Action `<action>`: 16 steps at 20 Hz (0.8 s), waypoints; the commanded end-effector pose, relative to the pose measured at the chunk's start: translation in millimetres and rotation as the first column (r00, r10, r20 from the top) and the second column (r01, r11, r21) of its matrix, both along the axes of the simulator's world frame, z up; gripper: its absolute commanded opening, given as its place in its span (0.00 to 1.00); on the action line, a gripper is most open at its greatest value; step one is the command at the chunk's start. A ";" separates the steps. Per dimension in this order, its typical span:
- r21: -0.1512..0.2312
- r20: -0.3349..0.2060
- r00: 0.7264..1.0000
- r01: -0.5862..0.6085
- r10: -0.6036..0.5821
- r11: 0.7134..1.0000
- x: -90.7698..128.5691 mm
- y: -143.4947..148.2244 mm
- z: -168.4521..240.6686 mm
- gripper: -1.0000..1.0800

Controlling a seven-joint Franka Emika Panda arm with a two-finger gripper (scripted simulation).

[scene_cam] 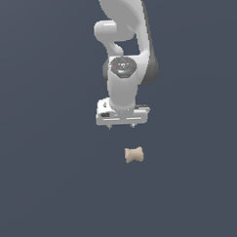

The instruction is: Pick up the object and move it to a goal position.

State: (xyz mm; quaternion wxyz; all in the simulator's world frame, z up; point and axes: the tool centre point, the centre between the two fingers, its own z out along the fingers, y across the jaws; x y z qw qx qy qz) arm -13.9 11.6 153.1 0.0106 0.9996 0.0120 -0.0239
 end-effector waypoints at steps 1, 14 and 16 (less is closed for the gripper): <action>0.000 -0.005 1.000 -0.010 0.010 1.000 -1.4 3.6 -0.9 0.96; -0.001 0.000 0.996 0.087 -0.087 0.996 4.7 4.6 -3.4 0.96; -0.001 0.002 0.993 0.122 -0.122 0.993 6.8 5.5 -4.4 0.96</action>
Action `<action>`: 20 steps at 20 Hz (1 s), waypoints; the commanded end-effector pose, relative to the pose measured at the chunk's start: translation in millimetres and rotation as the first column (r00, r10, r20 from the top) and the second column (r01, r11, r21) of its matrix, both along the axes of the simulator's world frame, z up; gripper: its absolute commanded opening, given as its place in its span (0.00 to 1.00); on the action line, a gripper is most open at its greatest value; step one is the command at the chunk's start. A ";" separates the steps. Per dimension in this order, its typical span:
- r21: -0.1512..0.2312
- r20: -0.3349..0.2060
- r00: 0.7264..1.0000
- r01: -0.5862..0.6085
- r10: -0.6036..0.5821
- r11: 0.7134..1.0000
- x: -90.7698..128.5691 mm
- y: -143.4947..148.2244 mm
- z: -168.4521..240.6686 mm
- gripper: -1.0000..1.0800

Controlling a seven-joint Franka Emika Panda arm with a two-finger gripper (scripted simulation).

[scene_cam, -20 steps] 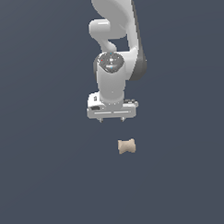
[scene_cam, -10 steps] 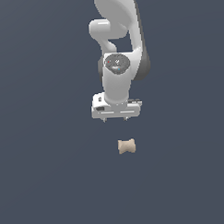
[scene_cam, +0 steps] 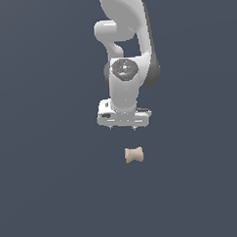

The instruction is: Pick up the object and move it to a goal position.

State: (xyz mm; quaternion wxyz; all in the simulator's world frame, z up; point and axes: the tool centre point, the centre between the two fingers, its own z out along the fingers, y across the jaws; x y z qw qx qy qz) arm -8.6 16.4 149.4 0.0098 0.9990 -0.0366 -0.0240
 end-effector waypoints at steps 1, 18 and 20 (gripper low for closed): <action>0.000 0.002 0.999 0.044 -0.044 0.999 2.6 1.2 -1.4 0.96; -0.002 0.017 0.886 0.464 -0.464 0.886 28.3 13.1 -15.4 0.96; -0.002 0.019 0.860 0.511 -0.511 0.860 31.4 14.7 -17.1 0.96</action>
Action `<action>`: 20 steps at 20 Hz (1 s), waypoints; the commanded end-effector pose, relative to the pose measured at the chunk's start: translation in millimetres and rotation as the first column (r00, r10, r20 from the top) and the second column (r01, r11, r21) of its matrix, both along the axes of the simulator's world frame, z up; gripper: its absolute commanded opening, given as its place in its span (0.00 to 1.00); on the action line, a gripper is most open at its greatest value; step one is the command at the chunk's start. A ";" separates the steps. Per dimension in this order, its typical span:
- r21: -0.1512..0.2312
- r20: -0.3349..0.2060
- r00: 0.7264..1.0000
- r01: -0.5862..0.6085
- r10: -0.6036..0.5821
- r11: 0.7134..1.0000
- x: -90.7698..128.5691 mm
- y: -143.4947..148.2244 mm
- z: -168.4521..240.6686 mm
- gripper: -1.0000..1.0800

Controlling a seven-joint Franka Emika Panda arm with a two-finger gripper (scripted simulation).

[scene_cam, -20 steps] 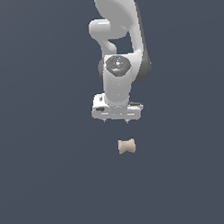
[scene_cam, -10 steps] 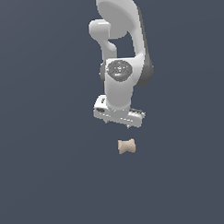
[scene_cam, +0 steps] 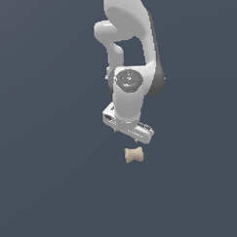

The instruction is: Pick up the object and move it to a goal position.

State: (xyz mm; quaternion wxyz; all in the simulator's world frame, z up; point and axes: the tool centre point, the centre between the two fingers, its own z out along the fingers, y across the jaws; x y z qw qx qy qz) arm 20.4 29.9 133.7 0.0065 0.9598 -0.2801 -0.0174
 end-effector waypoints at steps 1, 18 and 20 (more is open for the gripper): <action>-0.001 0.002 0.998 0.068 -0.068 0.998 3.9 2.0 -2.2 0.96; -0.005 0.019 0.869 0.494 -0.494 0.869 28.8 16.8 -17.1 0.96; -0.004 0.021 0.842 0.539 -0.539 0.842 31.6 18.7 -18.9 0.96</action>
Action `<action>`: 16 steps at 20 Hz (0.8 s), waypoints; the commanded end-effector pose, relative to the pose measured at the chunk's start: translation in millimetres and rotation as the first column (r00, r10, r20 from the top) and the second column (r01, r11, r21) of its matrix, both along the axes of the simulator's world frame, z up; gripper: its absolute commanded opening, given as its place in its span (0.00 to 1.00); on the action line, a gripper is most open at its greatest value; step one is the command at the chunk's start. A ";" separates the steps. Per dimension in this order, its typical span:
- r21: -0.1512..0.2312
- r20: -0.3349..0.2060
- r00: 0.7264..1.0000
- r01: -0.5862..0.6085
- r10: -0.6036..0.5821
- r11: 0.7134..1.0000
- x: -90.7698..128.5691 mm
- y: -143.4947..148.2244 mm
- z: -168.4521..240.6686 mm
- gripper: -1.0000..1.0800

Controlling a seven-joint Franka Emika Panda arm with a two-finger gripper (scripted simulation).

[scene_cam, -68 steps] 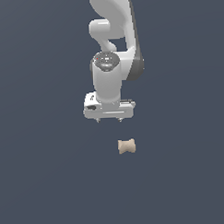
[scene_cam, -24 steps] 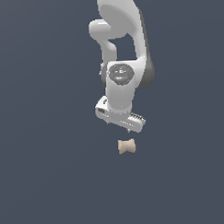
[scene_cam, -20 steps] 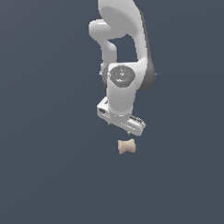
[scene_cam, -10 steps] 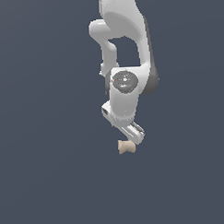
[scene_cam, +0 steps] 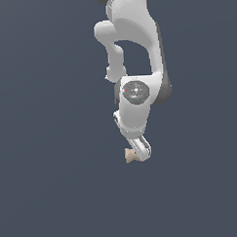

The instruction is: Pick up the object and move it to a goal position.

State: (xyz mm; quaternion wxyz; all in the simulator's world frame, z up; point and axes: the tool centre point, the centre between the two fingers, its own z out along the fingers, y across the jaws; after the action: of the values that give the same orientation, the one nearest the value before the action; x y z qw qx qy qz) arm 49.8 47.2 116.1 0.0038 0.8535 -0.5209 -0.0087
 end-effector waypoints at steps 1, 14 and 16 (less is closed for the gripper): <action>-0.001 0.003 0.998 0.067 -0.067 0.998 3.6 2.4 -2.2 0.96; -0.003 0.015 0.942 0.335 -0.335 0.942 18.1 13.5 -11.3 0.96; -0.003 0.017 0.934 0.357 -0.357 0.934 19.3 14.5 -12.1 0.96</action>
State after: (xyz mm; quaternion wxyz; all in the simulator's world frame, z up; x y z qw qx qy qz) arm 68.0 60.9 104.6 0.0008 0.7518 -0.6593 -0.0015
